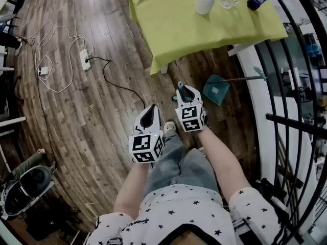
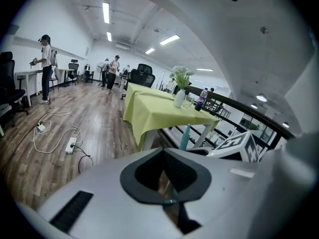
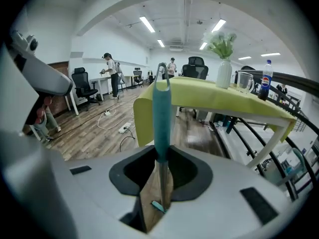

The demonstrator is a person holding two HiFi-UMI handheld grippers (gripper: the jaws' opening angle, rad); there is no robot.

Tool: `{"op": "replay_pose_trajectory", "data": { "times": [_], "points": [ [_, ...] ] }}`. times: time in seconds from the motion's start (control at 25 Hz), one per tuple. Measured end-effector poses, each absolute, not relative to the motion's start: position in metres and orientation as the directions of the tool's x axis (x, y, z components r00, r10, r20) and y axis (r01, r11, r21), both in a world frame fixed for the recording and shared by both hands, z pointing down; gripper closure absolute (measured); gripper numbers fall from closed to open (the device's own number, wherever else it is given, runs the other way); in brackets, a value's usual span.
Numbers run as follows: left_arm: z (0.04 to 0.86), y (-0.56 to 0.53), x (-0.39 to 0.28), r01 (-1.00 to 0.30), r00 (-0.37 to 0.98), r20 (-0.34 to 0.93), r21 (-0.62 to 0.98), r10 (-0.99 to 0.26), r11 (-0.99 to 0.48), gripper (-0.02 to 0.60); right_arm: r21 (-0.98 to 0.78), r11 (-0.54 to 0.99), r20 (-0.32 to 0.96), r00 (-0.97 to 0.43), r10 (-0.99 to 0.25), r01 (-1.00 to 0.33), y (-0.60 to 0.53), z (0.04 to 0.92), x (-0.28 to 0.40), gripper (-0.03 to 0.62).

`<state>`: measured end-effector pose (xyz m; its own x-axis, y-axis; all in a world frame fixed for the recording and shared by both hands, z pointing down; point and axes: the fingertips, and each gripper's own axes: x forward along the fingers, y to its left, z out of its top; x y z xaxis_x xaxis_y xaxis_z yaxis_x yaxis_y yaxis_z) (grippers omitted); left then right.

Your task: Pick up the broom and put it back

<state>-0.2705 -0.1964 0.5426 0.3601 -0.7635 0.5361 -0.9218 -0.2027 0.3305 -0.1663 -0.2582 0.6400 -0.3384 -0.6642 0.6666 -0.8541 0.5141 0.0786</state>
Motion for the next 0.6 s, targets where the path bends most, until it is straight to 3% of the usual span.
{"op": "replay_pose_trajectory", "data": {
  "times": [0.6],
  "points": [
    [0.572,-0.193,-0.284,-0.924,0.348,0.558,0.339,-0.754,-0.176,0.571,0.109,0.508,0.657,-0.322,-0.682,-0.854,-0.321,0.665,-0.196,0.517]
  ]
}}
